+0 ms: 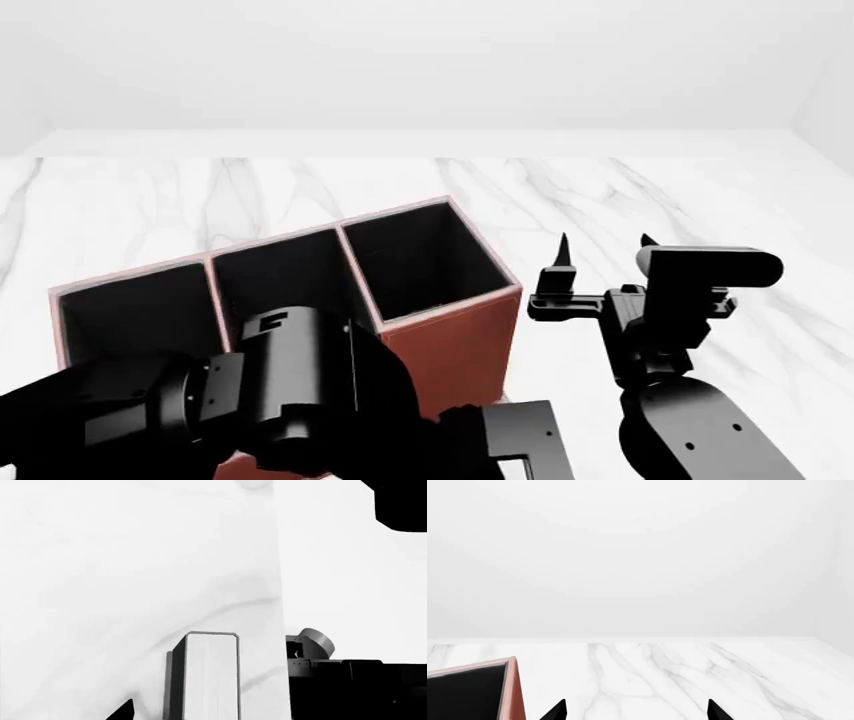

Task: Pick up the book and place it in the back compartment of the caddy.

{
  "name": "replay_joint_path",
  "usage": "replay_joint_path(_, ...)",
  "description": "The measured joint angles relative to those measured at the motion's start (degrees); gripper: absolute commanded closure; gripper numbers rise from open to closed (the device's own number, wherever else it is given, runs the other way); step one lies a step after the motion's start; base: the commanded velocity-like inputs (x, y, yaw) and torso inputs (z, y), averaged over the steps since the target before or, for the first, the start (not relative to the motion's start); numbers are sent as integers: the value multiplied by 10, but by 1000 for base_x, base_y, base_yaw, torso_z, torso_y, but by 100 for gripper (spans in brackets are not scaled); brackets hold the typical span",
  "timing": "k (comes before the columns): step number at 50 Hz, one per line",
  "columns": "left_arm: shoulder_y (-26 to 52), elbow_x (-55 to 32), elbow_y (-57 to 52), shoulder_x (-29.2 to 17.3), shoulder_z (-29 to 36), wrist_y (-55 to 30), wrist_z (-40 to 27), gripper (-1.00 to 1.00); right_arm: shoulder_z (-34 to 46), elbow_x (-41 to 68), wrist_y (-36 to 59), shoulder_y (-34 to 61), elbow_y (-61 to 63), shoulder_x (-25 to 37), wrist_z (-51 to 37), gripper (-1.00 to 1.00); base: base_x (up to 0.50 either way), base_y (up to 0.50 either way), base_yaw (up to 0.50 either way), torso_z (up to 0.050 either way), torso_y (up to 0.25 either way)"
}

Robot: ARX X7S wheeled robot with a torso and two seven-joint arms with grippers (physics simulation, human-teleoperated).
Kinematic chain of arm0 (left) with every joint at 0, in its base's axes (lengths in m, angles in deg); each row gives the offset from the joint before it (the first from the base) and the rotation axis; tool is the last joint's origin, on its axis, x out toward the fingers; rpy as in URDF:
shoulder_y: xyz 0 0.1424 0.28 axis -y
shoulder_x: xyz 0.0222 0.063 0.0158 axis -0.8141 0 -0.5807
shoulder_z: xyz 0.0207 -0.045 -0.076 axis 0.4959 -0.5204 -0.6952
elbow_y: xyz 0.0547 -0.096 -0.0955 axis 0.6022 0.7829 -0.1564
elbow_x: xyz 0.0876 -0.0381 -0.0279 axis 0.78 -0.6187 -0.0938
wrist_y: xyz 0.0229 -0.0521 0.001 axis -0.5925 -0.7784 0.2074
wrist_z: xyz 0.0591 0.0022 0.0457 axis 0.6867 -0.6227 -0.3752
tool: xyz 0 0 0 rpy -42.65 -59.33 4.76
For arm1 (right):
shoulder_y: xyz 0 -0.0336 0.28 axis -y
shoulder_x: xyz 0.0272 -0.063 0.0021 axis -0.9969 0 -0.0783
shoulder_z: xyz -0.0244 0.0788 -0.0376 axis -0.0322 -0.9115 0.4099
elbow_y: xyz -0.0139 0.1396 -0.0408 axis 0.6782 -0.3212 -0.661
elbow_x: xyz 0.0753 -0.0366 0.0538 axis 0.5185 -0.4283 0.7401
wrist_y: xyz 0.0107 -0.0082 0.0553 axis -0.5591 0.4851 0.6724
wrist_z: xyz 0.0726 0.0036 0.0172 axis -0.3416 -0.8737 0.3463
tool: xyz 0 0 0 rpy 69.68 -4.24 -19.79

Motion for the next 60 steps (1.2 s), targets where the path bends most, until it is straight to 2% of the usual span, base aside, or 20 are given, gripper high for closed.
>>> replay_joint_path(45,-33,51,62,19,63,42,61,-100,-7,9,-21,-10,-10,5,0,-100,0,0,0,0,0)
replay_joint_path(46,-33,50,63,20,63,42,62,100,-7,10,-21,-10,-11,5,0,-100,0,0,0,0,0)
replay_joint_path(60,-28,84,72,19,62,48,35,100,-6,11,-25,-13,-12,6,-1,-100,0,0,0,0,0)
